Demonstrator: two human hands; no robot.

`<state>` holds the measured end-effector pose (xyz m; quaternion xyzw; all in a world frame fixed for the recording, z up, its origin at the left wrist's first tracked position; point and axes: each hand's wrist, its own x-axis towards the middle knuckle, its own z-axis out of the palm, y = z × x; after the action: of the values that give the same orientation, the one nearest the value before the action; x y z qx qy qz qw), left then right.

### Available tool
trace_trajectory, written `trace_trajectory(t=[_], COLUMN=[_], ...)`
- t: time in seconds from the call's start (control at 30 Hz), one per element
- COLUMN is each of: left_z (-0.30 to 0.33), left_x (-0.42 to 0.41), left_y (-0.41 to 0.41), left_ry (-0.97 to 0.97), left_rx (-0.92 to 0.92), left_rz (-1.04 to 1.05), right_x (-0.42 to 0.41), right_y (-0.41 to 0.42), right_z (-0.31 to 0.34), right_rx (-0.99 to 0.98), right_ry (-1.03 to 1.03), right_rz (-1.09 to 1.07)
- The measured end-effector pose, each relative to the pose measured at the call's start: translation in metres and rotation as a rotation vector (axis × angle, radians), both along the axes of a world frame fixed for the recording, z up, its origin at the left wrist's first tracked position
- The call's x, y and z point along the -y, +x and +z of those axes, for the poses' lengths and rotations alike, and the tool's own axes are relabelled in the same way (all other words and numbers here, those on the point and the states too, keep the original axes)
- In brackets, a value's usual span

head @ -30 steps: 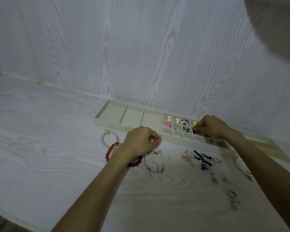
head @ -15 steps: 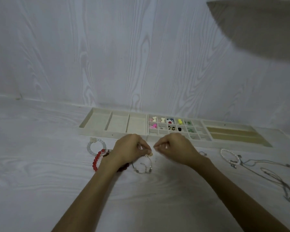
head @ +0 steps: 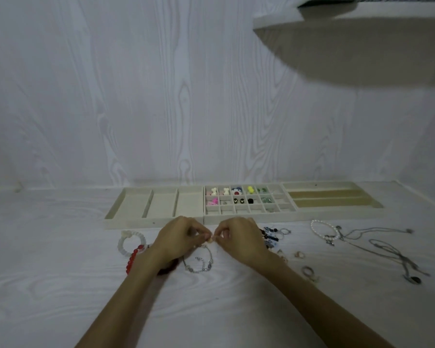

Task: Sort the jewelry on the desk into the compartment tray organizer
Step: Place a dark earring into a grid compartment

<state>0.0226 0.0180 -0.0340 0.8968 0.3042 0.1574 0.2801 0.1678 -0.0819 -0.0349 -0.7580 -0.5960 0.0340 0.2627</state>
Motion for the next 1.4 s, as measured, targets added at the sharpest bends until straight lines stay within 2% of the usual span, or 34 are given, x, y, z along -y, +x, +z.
trace_trajectory(t=[0.1,0.3,0.37,0.43,0.5,0.53,0.6,0.7,0.83,1.03,1.17,1.27,1.33,1.4], left_z=[0.004,0.014,0.017,0.019,0.023,0.027,0.032,0.041,0.048,0.067,0.062,0.051,0.047,0.041], left_x=[0.005,0.022,0.023,0.020,0.020,0.022,0.027,0.029,0.020,-0.006,-0.029,-0.040,-0.044,-0.048], left_y=[-0.003,0.016,0.021,0.023,0.028,0.032,0.042,0.064,0.094,0.130,0.142,0.146,0.147,0.148], left_ry=[0.022,0.460,0.440,0.130,-0.342,-0.535,-0.805,-1.081,-1.212,-1.038,-0.585,-0.165,-0.045,-0.033], left_rx=[-0.059,-0.197,-0.230,-0.072,0.208,0.285,0.337,0.399,0.417,0.402,0.279,0.133,0.042,0.028], left_rz=[-0.003,0.132,0.148,0.134,0.085,0.073,0.087,0.084,0.047,0.081,0.138,0.132,0.152,0.151], right_x=[0.001,0.018,0.027,0.035,0.041,0.043,0.044,0.040,0.023,-0.011,-0.030,-0.037,-0.041,-0.044], right_y=[-0.001,0.011,0.020,0.031,0.042,0.047,0.054,0.062,0.082,0.117,0.142,0.155,0.157,0.156], right_z=[0.001,0.015,0.022,0.028,0.035,0.038,0.046,0.057,0.067,0.084,0.082,0.073,0.066,0.058], right_rx=[0.038,-0.027,-0.093,-0.200,-0.367,-0.443,-0.535,-0.542,-0.460,-0.358,-0.314,-0.202,-0.142,-0.129], right_ry=[0.001,0.042,0.035,0.025,0.021,0.024,0.058,0.153,0.208,0.312,0.277,0.115,0.018,-0.038], right_rz=[0.000,-0.048,-0.044,-0.024,0.011,0.029,0.056,0.084,0.038,0.017,0.029,0.003,0.008,0.017])
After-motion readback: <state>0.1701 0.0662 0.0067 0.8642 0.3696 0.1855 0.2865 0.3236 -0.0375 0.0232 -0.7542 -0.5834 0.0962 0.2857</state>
